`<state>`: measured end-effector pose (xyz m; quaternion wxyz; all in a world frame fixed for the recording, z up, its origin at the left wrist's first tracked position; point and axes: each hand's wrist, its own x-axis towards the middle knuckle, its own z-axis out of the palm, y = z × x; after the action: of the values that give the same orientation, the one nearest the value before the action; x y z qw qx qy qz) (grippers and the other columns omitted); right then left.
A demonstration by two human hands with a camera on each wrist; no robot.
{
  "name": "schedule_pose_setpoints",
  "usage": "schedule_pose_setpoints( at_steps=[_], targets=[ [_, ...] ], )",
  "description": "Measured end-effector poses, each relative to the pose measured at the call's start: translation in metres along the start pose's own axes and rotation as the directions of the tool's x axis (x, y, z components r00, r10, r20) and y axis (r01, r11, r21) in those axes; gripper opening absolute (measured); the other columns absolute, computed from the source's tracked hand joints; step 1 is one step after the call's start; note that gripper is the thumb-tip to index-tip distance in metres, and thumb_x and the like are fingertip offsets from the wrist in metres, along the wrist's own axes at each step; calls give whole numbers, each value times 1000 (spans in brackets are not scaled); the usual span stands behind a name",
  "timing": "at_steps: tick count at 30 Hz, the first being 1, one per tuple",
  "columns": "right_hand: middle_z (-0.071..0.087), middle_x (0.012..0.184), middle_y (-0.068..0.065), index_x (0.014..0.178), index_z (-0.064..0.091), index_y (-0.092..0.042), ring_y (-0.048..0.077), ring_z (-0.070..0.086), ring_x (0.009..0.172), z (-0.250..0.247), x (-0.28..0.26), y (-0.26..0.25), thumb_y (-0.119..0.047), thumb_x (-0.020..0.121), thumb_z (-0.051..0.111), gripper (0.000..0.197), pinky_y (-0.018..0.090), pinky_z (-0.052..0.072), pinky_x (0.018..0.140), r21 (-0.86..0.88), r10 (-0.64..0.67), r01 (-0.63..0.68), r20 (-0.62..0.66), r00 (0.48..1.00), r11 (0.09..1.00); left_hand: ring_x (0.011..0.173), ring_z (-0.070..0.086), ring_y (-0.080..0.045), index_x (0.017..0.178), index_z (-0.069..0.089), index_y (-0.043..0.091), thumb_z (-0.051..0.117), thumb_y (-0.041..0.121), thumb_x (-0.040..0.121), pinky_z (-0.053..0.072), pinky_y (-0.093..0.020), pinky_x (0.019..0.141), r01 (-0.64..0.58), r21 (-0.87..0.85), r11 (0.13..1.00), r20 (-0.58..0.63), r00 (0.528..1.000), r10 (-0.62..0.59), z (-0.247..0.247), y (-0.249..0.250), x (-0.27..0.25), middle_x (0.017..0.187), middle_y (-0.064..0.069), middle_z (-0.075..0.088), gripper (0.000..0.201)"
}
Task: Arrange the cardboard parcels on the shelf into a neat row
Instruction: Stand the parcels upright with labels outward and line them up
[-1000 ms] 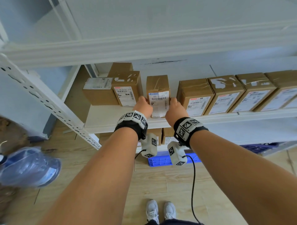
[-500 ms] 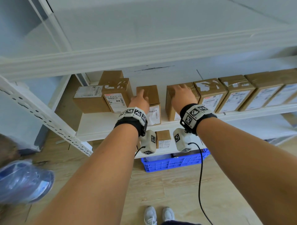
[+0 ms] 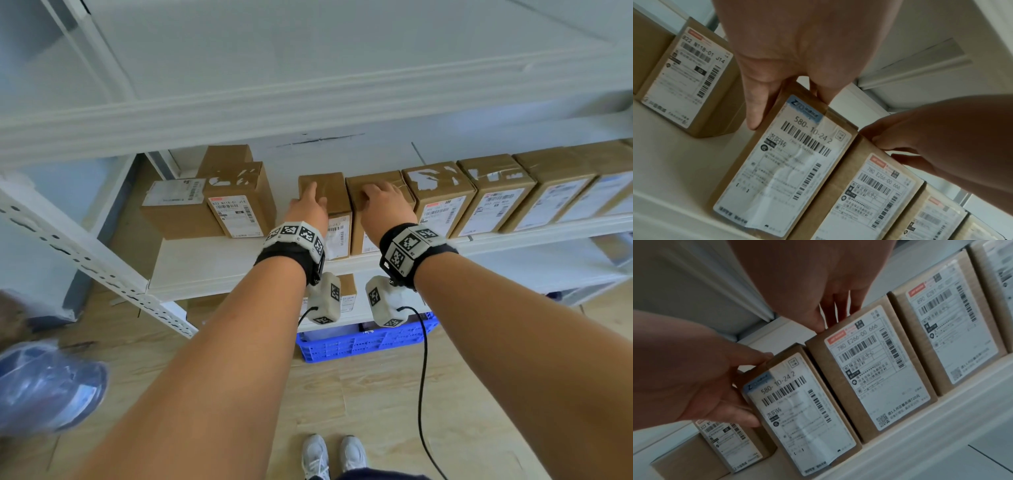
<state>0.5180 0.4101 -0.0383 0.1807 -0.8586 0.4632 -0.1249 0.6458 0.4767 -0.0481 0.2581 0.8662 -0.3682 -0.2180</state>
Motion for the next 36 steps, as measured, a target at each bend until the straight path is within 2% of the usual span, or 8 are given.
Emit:
schedule_pose_setpoints(
  at_steps=[11, 14, 20, 25, 28, 31, 33, 36],
  targets=[
    [42, 141, 9, 134, 47, -11, 26, 32, 136, -4, 2, -5, -6, 90, 44, 45, 42, 37, 107, -26, 23, -22, 18, 1000, 999, 115, 57, -36, 153, 18, 33, 28, 42, 103, 46, -41, 94, -36, -16, 999, -32, 999, 35, 3, -9, 1, 143, -18, 40, 51],
    [40, 141, 11, 134, 47, -10, 27, 35, 133, -7, 2, -11, -3, 89, 44, 45, 42, 39, 105, -2, 44, -44, 17, 999, 999, 110, 60, -35, 152, 23, 34, 28, 39, 104, 50, -40, 92, -69, -5, 998, -38, 997, 69, 0, -11, 0, 145, -17, 39, 49],
    [40, 141, 10, 135, 46, -9, 28, 40, 128, -11, 7, -36, 4, 86, 43, 50, 38, 43, 102, 53, -56, 58, -43, 997, 997, 111, 60, -26, 136, 51, 17, 36, 16, 102, 46, -32, 89, -108, -15, 994, -329, 939, 97, -37, -20, -13, 134, -10, 51, 37],
    [40, 141, 10, 136, 45, -12, 28, 45, 124, -2, 12, -81, 4, 85, 43, 54, 39, 46, 97, 173, -121, 127, -45, 992, 977, 116, 54, -29, 125, 59, 16, 43, 6, 94, 48, -41, 95, -71, 82, 994, -479, 872, 102, -86, -56, -4, 128, -10, 55, 36],
    [40, 141, 11, 136, 45, -13, 31, 53, 115, 13, 14, -110, -2, 91, 41, 47, 35, 47, 90, 214, -170, 172, -25, 985, 962, 130, 40, -32, 136, 50, 15, 45, 5, 91, 38, -45, 106, 31, 201, 979, -446, 893, 63, -108, -85, 3, 140, -11, 47, 46],
    [41, 141, 13, 139, 39, -15, 31, 56, 111, 33, 18, -136, -3, 91, 42, 50, 30, 45, 81, 245, -150, 134, 49, 987, 960, 146, 18, -29, 149, 31, 22, 45, 13, 94, 17, -50, 118, 113, 321, 940, -339, 941, 3, -121, -118, 6, 157, -5, 26, 58],
    [43, 138, 14, 140, 36, -14, 32, 55, 113, 47, 21, -150, -4, 91, 43, 51, 30, 43, 79, 250, -110, 82, 98, 989, 965, 149, 7, -26, 153, 18, 25, 42, 16, 96, 4, -50, 120, 105, 333, 937, -244, 970, -22, -125, -134, 6, 161, -2, 14, 62],
    [49, 133, 18, 142, 32, -11, 33, 56, 112, 64, 24, -168, -5, 92, 44, 52, 33, 47, 81, 247, -41, 3, 149, 988, 969, 150, 4, -25, 155, 9, 23, 38, 16, 97, 1, -50, 121, 51, 305, 951, -145, 989, -6, -130, -147, 6, 162, -3, 11, 64]
  ],
)
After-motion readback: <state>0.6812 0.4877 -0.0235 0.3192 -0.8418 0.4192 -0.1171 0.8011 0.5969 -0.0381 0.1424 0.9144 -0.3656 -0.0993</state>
